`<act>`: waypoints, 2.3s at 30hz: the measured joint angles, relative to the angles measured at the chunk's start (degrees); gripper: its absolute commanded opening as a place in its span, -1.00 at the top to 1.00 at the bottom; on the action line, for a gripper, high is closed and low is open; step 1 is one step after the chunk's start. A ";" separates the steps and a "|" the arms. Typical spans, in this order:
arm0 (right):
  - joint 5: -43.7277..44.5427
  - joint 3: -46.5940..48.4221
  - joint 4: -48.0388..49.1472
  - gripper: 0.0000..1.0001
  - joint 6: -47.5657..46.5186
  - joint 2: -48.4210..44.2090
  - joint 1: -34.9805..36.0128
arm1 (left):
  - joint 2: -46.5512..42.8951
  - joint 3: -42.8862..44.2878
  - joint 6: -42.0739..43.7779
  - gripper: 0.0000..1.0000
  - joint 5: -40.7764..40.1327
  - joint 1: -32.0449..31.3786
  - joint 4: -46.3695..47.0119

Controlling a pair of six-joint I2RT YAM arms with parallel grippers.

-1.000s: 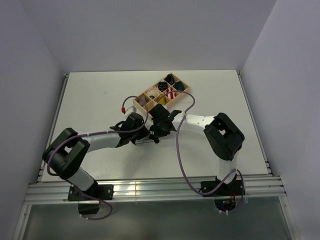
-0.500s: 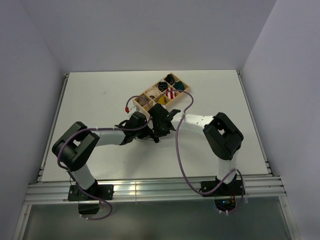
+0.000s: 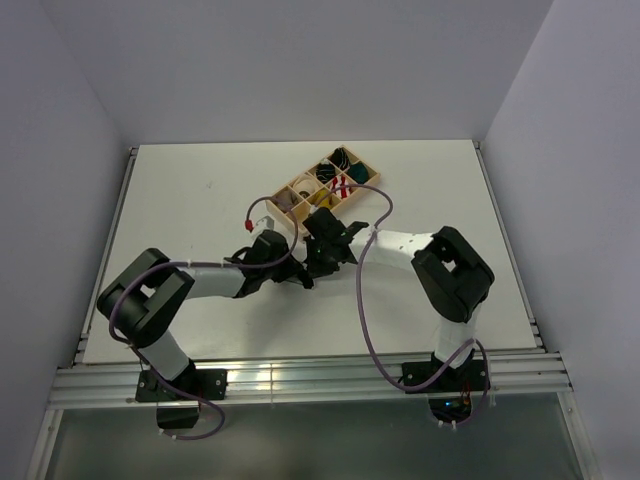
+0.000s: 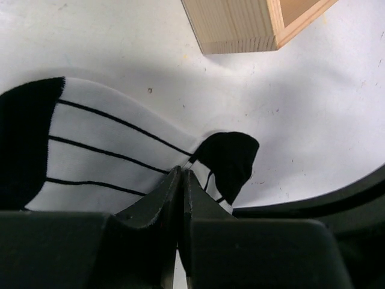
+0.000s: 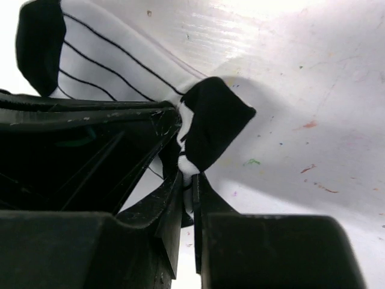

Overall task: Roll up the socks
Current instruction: Roll the sock at the center of the board.

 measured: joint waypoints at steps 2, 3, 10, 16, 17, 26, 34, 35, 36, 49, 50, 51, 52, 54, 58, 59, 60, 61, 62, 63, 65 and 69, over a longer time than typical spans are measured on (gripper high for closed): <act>-1.95 -0.74 0.90 0.91 1.05 -0.17 -0.72 | -0.63 -0.98 -0.20 0.75 0.02 0.00 0.50; -3.06 -1.14 1.44 0.97 1.55 -0.20 -1.11 | -0.90 -1.46 -0.22 0.75 0.02 0.00 0.92; -7.52 -2.62 3.39 1.00 6.49 -0.24 -2.69 | -3.82 -4.22 1.42 0.63 -1.38 -0.02 1.20; -9.90 -2.75 5.60 1.00 10.84 0.11 -2.89 | -12.44 -9.62 6.47 0.23 -5.05 -0.28 0.63; -10.36 -3.10 6.56 1.00 11.87 0.20 -2.91 | -14.56 -10.67 7.50 0.21 -5.88 -0.46 0.61; -13.16 -4.09 9.16 0.99 18.75 1.31 -2.93 | -30.45 -21.27 15.85 -0.55 -8.96 -6.84 5.60; -14.53 -4.07 9.62 0.98 21.64 2.40 -2.93 | -29.68 -22.12 23.87 -0.37 -11.34 -12.31 8.26; -14.58 -4.07 9.60 0.98 21.88 2.58 -2.93 | -28.89 -21.97 25.07 -0.33 -12.04 -13.16 8.61; -14.67 -4.07 9.64 0.98 22.14 2.75 -2.93 | -28.11 -21.70 26.03 -0.28 -12.66 -13.75 8.70; -14.97 -3.06 8.81 0.98 22.49 2.95 -2.91 | -12.85 -11.28 36.20 0.05 -25.44 -22.56 8.13; -14.97 -3.06 8.83 0.98 22.47 2.95 -2.91 | -11.98 -10.62 36.44 0.08 -26.45 -22.88 7.80; -14.84 -3.06 8.83 0.98 22.47 2.95 -2.91 | -11.06 -9.97 36.54 0.09 -27.47 -23.17 7.30; -14.73 -3.06 8.81 0.98 22.47 2.99 -2.91 | -10.27 -9.40 36.72 0.10 -28.50 -23.41 6.91; -14.80 -3.06 8.81 0.98 22.47 2.99 -2.93 | -9.01 -8.50 36.72 0.12 -30.40 -23.71 5.81; -15.13 -3.06 8.85 0.98 22.47 2.99 -2.91 | -7.37 -7.06 35.76 0.13 -34.53 -23.96 2.27; -15.30 -3.06 8.87 0.98 22.47 2.99 -2.91 | -7.06 -6.84 35.50 0.14 -35.19 -24.00 1.55; -15.45 -3.06 8.92 0.98 22.49 2.99 -2.91 | -6.69 -6.54 35.19 0.15 -35.98 -24.04 0.66; -15.52 -3.06 8.92 0.98 22.49 2.99 -2.91 | -6.23 -6.12 34.77 0.17 -36.59 -24.06 -0.22; -15.61 -3.06 8.94 0.98 22.47 2.99 -2.91 | -5.84 -5.73 34.47 0.18 -37.00 -24.13 -0.74; -15.65 -3.06 8.98 0.98 22.47 2.99 -2.91 | -5.31 -5.25 34.01 0.24 -37.46 -24.20 -1.40; -15.65 -3.06 9.03 0.98 22.47 2.99 -2.91 | -4.50 -4.55 33.42 0.52 -37.94 -24.33 -2.12; -15.37 -3.06 9.31 0.96 22.45 3.02 -2.93 | -3.45 -3.58 32.20 0.99 -38.66 -24.63 -3.21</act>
